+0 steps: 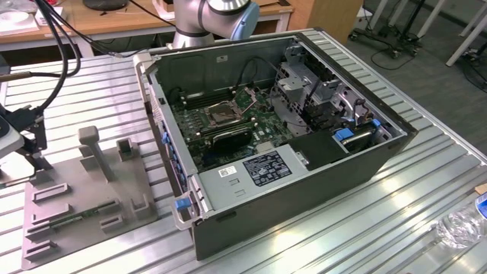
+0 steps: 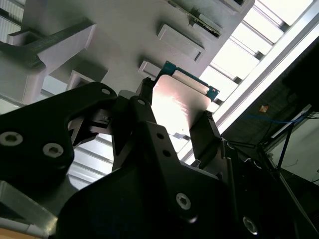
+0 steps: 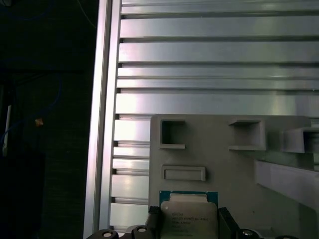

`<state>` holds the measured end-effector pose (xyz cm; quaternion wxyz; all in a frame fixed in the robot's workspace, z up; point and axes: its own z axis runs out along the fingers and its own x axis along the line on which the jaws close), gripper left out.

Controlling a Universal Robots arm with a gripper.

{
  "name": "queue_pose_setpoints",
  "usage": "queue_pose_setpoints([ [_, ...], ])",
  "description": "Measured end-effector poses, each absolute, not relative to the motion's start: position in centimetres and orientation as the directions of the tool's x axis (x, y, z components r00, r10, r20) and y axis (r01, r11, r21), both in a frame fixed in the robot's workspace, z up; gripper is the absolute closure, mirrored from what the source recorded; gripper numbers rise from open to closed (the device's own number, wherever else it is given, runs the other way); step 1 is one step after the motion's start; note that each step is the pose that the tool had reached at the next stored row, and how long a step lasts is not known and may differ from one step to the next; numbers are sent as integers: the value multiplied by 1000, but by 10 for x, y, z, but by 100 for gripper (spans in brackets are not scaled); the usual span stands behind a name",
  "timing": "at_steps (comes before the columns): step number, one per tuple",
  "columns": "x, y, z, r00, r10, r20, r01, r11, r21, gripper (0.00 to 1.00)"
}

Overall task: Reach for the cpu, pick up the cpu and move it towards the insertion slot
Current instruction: 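Pick up the cpu and move it towards the insertion slot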

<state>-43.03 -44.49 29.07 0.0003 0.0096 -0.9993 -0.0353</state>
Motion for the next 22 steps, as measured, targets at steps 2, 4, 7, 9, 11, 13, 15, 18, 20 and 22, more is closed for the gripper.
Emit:
queue_pose_setpoints([
  [2, -430, -445, 291, -1000, -19, 0, -19, 997, 71, 46],
  [4, -430, -445, 292, -1000, -19, 0, -19, 997, 71, 46],
  [7, -430, -445, 292, -1000, -19, 0, -19, 997, 71, 46],
  [9, -430, -445, 292, -1000, -19, 0, -19, 997, 71, 46],
  [11, -430, -445, 293, -1000, -19, 0, -19, 997, 71, 46],
  [13, -430, -445, 293, -1000, -19, 0, -19, 997, 71, 46],
  [15, -430, -445, 294, -1000, -19, 0, -19, 997, 71, 46],
  [18, -430, -445, 295, -1000, -19, 0, -19, 997, 71, 46],
  [20, -430, -445, 296, -1000, -19, 0, -19, 997, 71, 46],
  [22, -430, -445, 297, -1000, -19, 0, -19, 997, 71, 46],
])
